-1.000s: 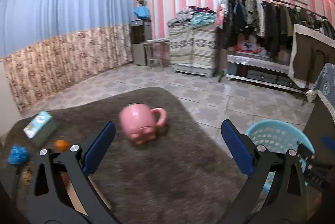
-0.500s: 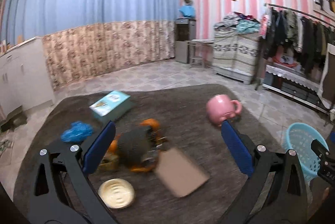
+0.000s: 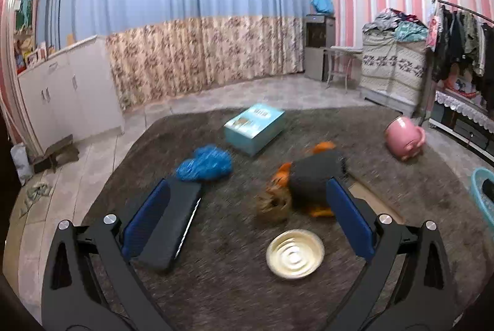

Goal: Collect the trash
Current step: 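Move the left tool to the cream bowl and grasp its rim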

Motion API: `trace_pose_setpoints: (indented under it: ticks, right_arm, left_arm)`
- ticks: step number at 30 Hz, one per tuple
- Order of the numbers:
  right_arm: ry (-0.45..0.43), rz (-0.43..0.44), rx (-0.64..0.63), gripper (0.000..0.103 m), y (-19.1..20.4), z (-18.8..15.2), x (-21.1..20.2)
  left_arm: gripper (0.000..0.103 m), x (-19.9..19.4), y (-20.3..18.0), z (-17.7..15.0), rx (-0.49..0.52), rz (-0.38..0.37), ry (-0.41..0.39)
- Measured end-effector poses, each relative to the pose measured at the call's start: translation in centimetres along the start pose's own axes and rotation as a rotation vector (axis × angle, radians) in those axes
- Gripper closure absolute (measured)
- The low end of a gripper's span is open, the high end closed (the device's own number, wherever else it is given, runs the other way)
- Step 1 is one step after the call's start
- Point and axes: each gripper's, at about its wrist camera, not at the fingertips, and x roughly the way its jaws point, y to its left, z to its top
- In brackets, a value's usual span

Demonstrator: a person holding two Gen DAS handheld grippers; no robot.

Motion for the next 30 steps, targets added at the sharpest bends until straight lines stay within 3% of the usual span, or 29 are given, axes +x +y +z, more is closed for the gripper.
trace_pose_setpoints:
  ticks: [6,13,18,22,26,28,30]
  right_arm:
    - [0.028,-0.017,-0.054,0.009,1.8,-0.4,1.1]
    - [0.045,-0.018,-0.092,0.009,2.8,-0.7,1.7]
    - [0.052,-0.029,-0.127,0.009,3.4,-0.9,1.9]
    - [0.062,-0.031,-0.148,0.009,3.9,-1.1,2.1]
    - [0.074,-0.012,-0.139,0.009,3.9,-1.1,2.3]
    - [0.086,0.006,-0.117,0.009,3.8,-1.2,2.5]
    - [0.096,0.010,-0.109,0.009,3.9,-1.3,2.8]
  left_arm:
    - [0.005,2.0,0.9,-2.2,-0.035,-0.031,0.072]
    - [0.005,4.5,-1.6,-5.6,-0.015,-0.082,0.174]
    - [0.005,6.1,-3.6,-6.1,0.030,-0.070,0.247]
    - [0.006,6.8,-4.3,-6.2,0.019,-0.111,0.269]
    - [0.017,7.0,-5.2,-6.3,0.059,-0.109,0.271]
    - [0.035,7.1,-5.5,-6.4,0.075,-0.120,0.276]
    - [0.042,7.1,-5.8,-6.4,0.083,-0.134,0.280]
